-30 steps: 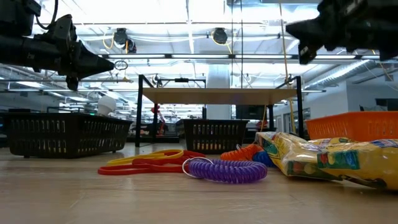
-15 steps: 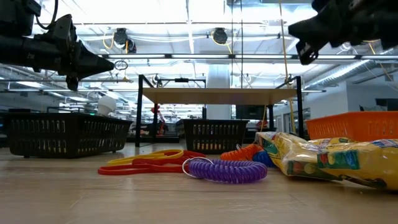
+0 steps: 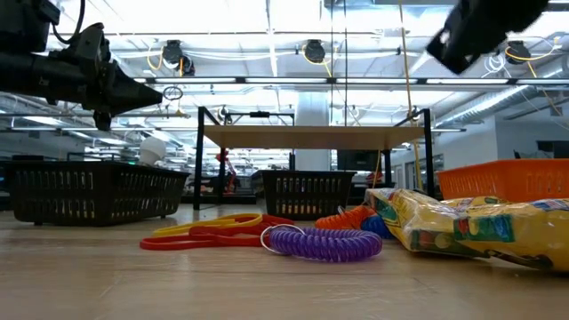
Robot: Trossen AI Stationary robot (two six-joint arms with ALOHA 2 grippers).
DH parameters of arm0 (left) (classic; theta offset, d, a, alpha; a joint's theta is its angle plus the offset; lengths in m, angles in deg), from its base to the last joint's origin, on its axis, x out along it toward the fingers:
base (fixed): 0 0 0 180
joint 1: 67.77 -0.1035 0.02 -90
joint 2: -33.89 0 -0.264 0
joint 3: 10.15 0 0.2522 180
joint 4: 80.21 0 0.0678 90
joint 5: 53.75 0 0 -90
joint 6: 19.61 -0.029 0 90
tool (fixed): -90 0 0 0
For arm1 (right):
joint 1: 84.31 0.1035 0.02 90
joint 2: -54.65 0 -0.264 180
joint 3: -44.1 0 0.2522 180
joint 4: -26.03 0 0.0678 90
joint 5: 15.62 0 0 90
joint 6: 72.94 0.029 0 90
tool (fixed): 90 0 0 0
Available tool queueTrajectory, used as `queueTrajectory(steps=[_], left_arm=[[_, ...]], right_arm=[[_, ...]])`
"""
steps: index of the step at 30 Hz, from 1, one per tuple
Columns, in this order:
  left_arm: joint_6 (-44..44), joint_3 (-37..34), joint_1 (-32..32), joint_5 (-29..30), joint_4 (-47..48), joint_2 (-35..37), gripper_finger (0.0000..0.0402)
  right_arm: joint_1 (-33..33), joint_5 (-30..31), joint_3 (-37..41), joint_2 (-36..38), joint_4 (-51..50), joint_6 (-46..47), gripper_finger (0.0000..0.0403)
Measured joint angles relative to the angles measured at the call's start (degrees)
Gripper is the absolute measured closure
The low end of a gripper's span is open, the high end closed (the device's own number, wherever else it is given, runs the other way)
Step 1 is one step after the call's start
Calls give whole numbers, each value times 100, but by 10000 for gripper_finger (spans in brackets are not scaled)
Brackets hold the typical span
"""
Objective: Pick & Place Office Desk Supplies
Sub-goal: Put the yellow crayon box into the orange bin
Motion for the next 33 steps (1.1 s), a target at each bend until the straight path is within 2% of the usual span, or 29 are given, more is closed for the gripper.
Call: queueTrajectory(steps=[4, 11, 14, 20, 33], left_arm=[[22, 0, 0, -2, -1, 0, 378], [7, 0, 0, 42, 148, 1, 378], [46, 0, 0, 96, 229, -1, 378], [239, 0, 0, 99, 292, 1, 378], [457, 0, 0, -3, 318, 0, 378]], right_arm=[[186, -533, -21, -660, 319, 595, 344], [570, -724, -105, -1635, 1379, 1001, 221], [798, -671, -493, -2029, 1430, 898, 195], [1119, -501, -1243, -2737, 1040, 615, 193], [1358, -250, -1303, -3652, 1052, 924, 202]])
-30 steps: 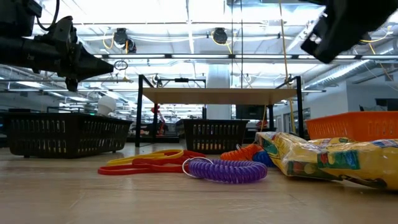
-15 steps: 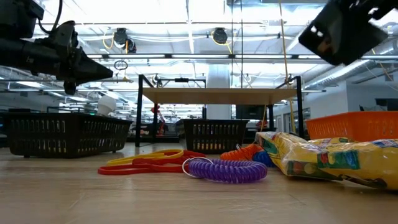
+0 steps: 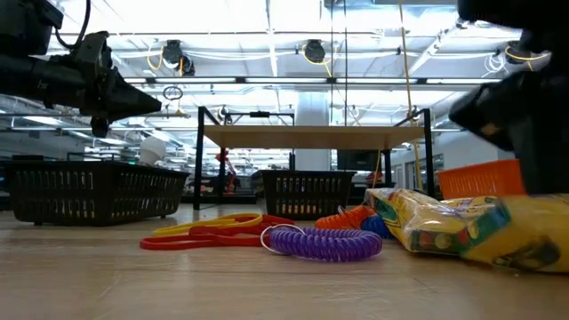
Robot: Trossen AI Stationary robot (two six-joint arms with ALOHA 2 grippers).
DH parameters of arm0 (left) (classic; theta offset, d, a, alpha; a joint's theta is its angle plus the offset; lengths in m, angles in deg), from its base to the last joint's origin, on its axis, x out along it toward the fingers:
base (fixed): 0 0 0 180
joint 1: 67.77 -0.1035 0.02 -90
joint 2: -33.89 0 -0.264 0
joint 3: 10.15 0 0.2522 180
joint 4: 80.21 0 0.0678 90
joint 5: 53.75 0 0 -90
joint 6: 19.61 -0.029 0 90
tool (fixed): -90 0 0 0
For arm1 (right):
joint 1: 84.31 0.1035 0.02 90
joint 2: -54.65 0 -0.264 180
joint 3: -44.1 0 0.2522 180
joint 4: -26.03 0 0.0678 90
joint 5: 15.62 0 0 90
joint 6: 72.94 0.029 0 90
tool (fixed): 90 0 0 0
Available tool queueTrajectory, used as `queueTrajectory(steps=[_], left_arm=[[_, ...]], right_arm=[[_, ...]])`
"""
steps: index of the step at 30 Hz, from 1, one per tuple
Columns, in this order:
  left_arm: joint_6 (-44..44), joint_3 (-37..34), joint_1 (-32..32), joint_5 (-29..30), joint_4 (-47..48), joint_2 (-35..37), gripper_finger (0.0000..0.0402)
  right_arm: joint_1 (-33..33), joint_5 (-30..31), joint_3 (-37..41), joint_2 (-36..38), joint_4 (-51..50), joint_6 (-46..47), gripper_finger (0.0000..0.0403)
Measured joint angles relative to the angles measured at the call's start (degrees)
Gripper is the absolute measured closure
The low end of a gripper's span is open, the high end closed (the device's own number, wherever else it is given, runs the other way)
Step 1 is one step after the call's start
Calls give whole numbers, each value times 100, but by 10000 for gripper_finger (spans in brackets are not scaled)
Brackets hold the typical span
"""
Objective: Pick & Place Office Desk Supplies
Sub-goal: Put the yellow crayon box into the orange bin
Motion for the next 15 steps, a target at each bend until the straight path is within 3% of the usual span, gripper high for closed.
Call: queueTrajectory(steps=[10, 15], left_arm=[[15, -2, 0, -57, 81, -1, 378], [15, -2, 0, -55, 77, 1, 378]], right_arm=[[6, 63, -15, -369, -4, 87, 206], [-5, 80, -14, -362, -8, 89, 244]])
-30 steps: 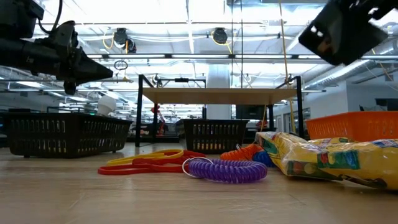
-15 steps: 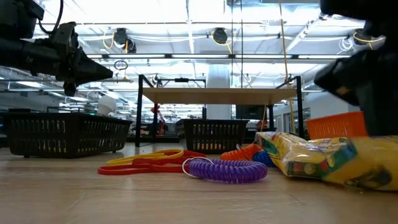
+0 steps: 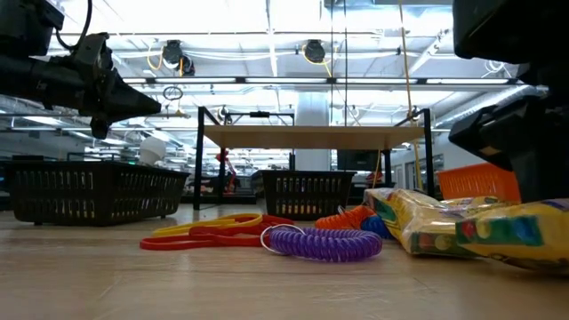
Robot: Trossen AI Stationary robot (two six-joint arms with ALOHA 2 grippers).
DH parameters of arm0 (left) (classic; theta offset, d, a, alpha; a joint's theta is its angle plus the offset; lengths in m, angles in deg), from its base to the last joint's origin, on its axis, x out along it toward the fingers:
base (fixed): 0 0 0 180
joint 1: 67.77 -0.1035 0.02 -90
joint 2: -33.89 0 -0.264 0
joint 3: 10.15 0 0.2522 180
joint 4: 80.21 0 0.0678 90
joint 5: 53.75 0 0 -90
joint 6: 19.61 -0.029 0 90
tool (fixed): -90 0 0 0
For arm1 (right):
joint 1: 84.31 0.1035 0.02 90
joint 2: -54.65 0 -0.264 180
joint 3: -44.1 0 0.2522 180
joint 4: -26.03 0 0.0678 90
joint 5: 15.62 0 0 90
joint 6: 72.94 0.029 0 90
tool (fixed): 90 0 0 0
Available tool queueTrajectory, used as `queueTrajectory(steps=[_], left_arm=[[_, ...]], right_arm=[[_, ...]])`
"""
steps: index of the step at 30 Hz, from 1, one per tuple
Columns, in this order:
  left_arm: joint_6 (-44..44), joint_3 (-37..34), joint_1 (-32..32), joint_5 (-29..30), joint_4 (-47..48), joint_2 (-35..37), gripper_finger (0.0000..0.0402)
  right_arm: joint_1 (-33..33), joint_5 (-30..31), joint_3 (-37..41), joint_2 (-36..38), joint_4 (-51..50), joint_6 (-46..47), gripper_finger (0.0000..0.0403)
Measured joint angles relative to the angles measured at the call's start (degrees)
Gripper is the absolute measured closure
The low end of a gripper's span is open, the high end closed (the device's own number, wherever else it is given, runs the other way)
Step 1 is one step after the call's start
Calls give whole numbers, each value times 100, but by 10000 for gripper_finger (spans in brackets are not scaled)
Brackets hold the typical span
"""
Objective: Pick & Place Office Desk Supplies
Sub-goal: Put the yellow crayon box into the orange bin
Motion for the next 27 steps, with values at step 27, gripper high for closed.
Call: queueTrajectory(steps=[27], left_arm=[[-63, 0, 0, 59, 26, 0, 378]], right_arm=[[-87, 508, 168, 4267, 1012, -3235, 347]])
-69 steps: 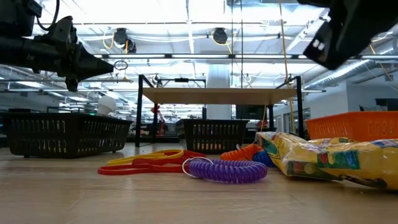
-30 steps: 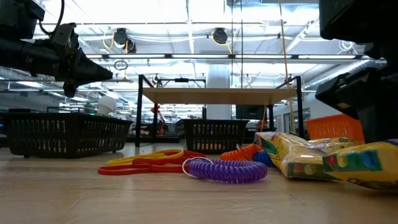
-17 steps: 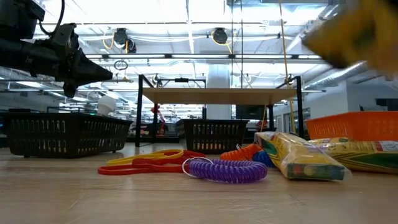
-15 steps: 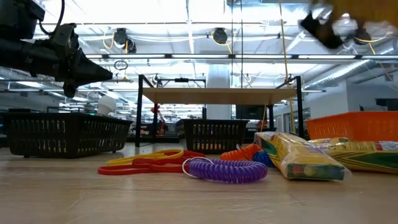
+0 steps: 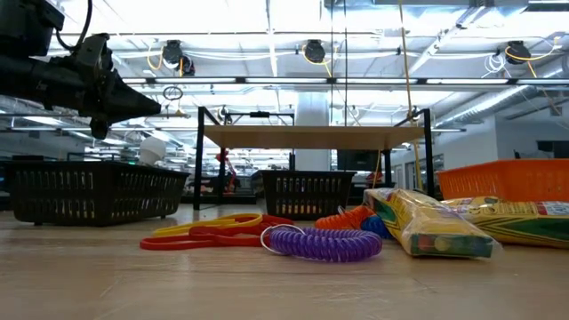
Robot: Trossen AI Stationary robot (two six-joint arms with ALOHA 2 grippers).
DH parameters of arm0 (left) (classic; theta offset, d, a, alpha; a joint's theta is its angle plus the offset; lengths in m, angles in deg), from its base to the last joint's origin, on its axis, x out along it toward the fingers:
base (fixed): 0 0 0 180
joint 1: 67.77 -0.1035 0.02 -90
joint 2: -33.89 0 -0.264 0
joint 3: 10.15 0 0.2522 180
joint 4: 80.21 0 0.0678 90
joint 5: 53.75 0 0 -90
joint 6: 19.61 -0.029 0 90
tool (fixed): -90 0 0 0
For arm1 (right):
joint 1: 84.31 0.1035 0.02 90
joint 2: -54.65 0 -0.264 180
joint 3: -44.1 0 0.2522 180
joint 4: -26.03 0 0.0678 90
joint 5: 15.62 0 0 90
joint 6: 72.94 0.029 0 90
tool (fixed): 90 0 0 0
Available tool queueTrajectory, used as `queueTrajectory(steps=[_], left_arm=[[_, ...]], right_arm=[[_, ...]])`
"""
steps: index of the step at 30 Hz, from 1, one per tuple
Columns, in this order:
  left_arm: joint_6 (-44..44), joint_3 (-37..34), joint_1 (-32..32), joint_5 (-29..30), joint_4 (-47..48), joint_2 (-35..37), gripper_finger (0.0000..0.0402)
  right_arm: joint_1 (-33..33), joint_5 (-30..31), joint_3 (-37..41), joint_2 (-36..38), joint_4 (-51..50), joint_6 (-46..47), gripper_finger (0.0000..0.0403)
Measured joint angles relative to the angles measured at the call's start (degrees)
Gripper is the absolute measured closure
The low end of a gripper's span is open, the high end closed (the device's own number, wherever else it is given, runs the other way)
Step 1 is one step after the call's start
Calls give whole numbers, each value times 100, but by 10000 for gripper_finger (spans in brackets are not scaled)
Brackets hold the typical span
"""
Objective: Pick & Place Office Desk Supplies
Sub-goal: Put the yellow crayon box into the orange bin
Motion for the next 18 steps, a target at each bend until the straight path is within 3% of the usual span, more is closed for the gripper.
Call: queueTrajectory(steps=[18], left_arm=[[-103, 0, 0, 48, -4, 0, 378]], right_arm=[[-578, 832, 3495, 3910, 1430, -339, 338]])
